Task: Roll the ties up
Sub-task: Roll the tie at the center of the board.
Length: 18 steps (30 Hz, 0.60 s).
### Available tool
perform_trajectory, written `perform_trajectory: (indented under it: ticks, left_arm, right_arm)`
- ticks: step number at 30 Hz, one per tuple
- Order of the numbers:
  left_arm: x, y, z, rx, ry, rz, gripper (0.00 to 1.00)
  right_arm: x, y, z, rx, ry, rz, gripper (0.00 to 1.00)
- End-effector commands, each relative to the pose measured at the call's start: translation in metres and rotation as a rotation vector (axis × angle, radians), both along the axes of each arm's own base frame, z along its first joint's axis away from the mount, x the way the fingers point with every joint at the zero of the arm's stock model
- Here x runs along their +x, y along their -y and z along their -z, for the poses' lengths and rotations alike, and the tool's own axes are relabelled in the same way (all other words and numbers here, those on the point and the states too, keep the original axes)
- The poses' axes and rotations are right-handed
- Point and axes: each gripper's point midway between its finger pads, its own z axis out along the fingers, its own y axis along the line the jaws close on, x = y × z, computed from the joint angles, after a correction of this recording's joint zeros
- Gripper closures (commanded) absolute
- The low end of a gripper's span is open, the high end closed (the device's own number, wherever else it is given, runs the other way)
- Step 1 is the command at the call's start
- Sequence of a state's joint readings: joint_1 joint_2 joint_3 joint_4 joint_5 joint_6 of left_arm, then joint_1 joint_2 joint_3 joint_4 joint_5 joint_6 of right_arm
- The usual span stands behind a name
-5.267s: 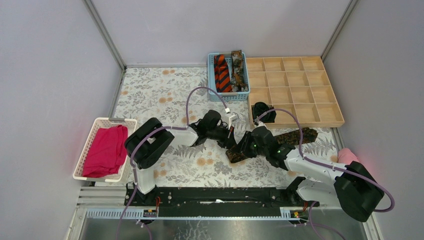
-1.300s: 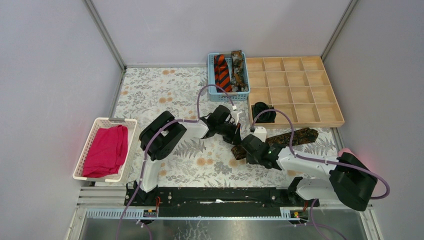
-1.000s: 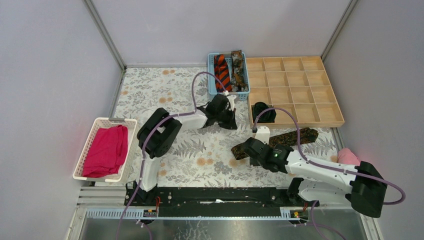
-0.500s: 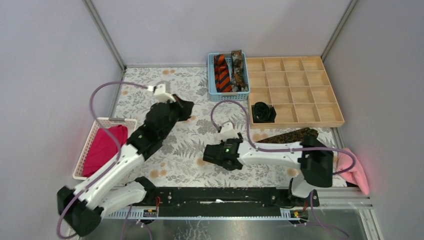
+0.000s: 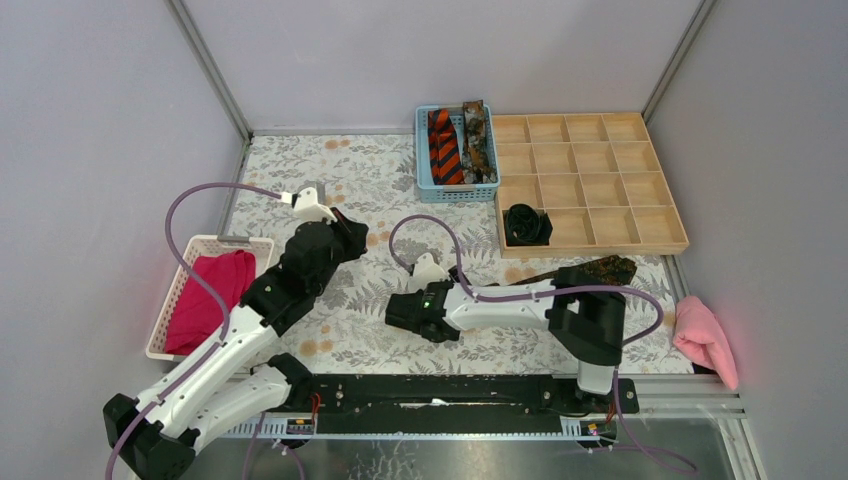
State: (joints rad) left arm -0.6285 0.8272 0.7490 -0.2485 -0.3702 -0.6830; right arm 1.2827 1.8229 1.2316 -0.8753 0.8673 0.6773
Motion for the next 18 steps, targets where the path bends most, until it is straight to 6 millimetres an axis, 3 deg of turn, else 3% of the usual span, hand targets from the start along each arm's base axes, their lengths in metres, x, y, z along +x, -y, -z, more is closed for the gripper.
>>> perform_trajectory:
  ticks: [1, 18]
  left_arm:
    - [0.001, -0.001, 0.010, 0.034, -0.019, -0.008, 0.91]
    - [0.003, -0.002, 0.010, 0.060, 0.000, 0.000, 0.92]
  right_arm:
    - [0.003, -0.013, 0.008, -0.016, 0.002, -0.024, 0.33]
    - [0.015, 0.022, 0.047, -0.072, -0.036, 0.080, 0.31]
